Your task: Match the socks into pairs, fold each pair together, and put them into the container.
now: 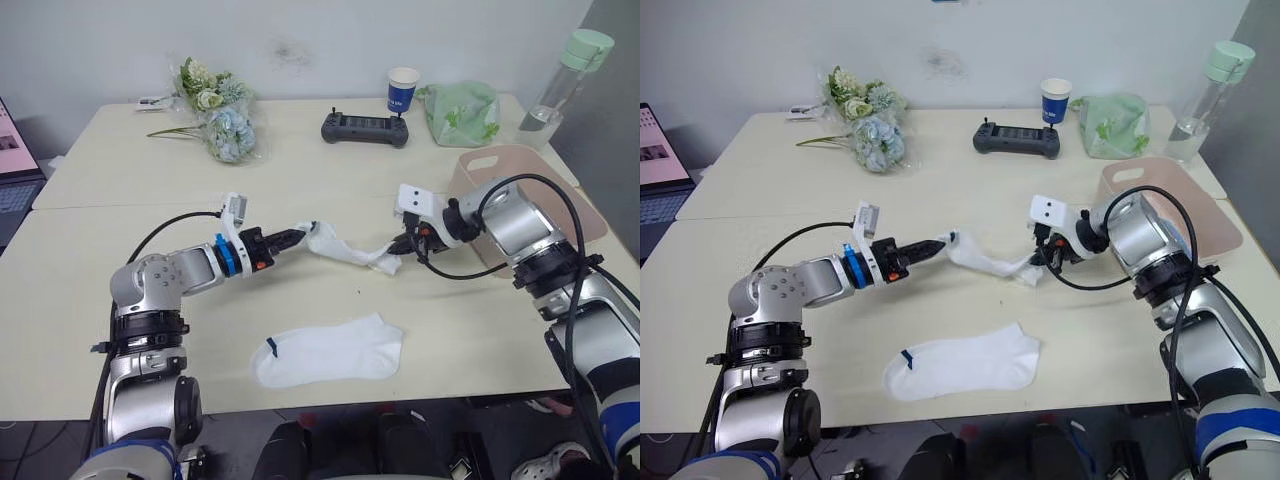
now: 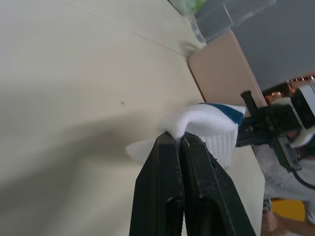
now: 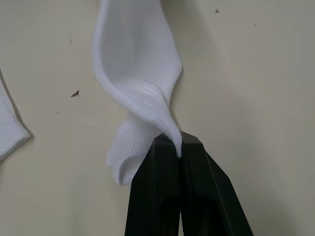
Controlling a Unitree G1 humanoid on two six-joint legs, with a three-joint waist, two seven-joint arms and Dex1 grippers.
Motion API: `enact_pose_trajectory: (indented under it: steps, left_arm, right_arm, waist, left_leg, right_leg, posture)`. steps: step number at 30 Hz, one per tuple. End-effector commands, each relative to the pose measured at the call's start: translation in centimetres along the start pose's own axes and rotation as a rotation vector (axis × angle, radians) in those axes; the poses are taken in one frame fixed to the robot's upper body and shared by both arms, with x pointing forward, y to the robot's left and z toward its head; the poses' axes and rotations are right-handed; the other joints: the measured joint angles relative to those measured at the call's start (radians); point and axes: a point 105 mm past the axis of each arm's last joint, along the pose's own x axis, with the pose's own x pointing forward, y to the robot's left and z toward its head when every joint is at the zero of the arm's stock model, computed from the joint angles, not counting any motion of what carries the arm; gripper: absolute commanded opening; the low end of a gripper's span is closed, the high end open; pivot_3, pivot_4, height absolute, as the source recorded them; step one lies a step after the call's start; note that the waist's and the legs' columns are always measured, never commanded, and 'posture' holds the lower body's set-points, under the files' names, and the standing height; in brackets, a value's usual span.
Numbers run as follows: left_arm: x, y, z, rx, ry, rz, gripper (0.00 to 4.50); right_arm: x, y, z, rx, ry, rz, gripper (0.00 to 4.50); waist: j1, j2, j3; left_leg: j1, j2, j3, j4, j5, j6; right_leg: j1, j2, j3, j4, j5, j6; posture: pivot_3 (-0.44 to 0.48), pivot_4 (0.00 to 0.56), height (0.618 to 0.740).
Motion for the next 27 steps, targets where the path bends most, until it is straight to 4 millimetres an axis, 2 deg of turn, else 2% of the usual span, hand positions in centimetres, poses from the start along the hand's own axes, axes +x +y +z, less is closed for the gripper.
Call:
enact_pose_trajectory:
  steps: [1,7,10,12,15,20,21,23,27]
  left_arm:
    - [0.0,0.1,1.7,0.01,-0.089,0.044,0.02]
    - [0.8,1.6,1.9,0.004,-0.12,0.151,0.02]
    - [1.2,2.1,2.7,-0.001,-0.147,0.19,0.0]
    - [1.3,2.2,2.8,-0.001,-0.151,0.198,0.0]
    - [1.2,2.6,3.0,0.012,-0.155,0.23,0.0]
    - [0.5,3.3,3.5,0.079,-0.184,0.279,0.0]
    - [0.2,3.2,3.7,0.097,-0.187,0.272,0.35]
    - [-0.3,3.0,4.0,0.131,-0.201,0.268,0.69]
    - [-1.7,2.7,4.7,0.21,-0.215,0.274,1.96]
  right_arm:
    - [-0.6,-0.7,0.9,-0.011,-0.039,-0.03,0.0]
    - [0.4,-2.5,1.4,0.023,-0.071,-0.131,0.0]
    - [0.2,-3.1,1.9,-0.003,-0.083,-0.161,0.69]
    - [0.1,-3.3,2.1,-0.024,-0.089,-0.171,1.33]
    - [-0.4,-3.9,2.2,-0.087,-0.081,-0.223,2.46]
    - [-1.8,-4.3,2.7,-0.095,-0.146,-0.288,4.3]
    - [-2.1,-4.3,2.8,-0.103,-0.159,-0.304,4.5]
    - [-2.8,-3.7,3.1,-0.112,-0.194,-0.326,4.5]
    - [-3.5,-2.2,3.6,-0.093,-0.261,-0.36,4.5]
  waist:
    - [0.001,0.0,0.0]
    - [0.0,0.0,0.0]
    - [0.0,0.0,0.0]
    - [0.0,0.0,0.0]
    - [-0.005,0.0,0.0]
    - [-0.008,0.0,0.0]
    - [-0.008,0.0,0.0]
    - [-0.008,0.0,0.0]
    - [-0.006,0.0,0.0]
  left_leg:
    - [0.0,0.0,0.0,0.0,0.0,0.0]
    - [0.0,0.0,0.0,0.0,0.0,0.0]
    - [0.0,0.0,0.001,0.0,0.0,0.0]
    - [0.0,0.0,0.001,0.0,0.0,0.0]
    - [0.0,0.0,0.002,0.0,0.0,0.0]
    - [0.0,0.0,0.002,0.0,0.0,0.0]
    - [0.0,0.0,0.002,0.0,0.0,0.0]
    - [0.0,0.0,0.002,0.0,0.0,0.0]
    - [0.0,0.0,0.001,-0.001,0.0,0.0]
  right_leg:
    - [0.0,0.0,0.0,0.0,0.0,0.0]
    - [0.0,0.0,0.0,0.001,0.0,0.0]
    - [-0.001,0.0,0.0,0.001,0.0,0.0]
    - [-0.001,0.0,0.0,0.001,0.0,0.0]
    - [-0.001,0.0,0.0,0.001,0.0,0.0]
    - [-0.001,0.0,0.0,0.001,0.0,0.0]
    - [-0.001,0.0,0.0,0.001,0.0,0.0]
    - [-0.001,0.0,0.0,0.001,0.0,0.0]
    - [-0.001,0.0,0.001,0.001,0.0,0.0]
  posture:
    - [0.0,0.15,0.74]
    - [0.0,0.15,0.74]
    - [0.0,0.15,0.74]
    - [0.0,0.15,0.74]
    - [0.0,0.15,0.74]
    - [0.0,0.15,0.74]
    - [0.0,0.15,0.74]
    - [0.0,0.15,0.74]
    - [0.0,0.15,0.74]
